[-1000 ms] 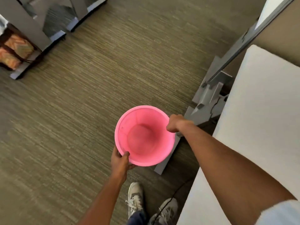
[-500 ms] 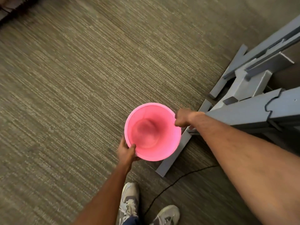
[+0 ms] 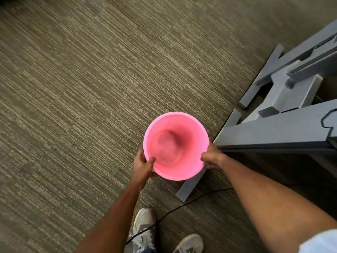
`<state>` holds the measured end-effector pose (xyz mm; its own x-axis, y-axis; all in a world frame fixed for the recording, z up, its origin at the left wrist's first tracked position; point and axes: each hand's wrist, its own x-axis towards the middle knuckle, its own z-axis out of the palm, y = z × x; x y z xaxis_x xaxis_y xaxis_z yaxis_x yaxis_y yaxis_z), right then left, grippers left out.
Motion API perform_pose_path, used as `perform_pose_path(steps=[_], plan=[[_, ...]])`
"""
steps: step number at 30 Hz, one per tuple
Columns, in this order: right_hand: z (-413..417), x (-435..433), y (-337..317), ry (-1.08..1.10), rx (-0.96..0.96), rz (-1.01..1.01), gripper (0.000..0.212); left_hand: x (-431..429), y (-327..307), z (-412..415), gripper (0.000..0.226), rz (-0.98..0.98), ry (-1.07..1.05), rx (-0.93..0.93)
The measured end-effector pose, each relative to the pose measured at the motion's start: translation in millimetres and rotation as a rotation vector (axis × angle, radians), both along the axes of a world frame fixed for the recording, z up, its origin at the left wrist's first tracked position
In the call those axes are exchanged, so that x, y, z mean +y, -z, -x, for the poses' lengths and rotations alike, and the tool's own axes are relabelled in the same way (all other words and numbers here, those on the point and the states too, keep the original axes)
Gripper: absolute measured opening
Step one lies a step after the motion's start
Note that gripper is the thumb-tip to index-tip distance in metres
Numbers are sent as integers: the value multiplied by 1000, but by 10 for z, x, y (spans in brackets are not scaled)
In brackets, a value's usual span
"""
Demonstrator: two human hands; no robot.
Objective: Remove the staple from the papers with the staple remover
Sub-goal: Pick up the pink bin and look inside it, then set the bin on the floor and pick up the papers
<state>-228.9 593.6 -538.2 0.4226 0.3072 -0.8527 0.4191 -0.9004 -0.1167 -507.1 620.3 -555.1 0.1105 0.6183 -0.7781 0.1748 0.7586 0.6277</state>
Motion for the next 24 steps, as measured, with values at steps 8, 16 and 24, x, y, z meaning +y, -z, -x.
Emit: perform_pose_path(steps=[8,16,24], plan=[[290,410,-738,-209,-121,117,65,88,-173,-5,69,-25,112,111],[201,1060,-2173,-307,-127,-266,47,862,-1407,-116,74,-315,80,335],[-208,285,-4381,-260,-240,-815,42,1124,-3785,-642,48,-721,145,309]])
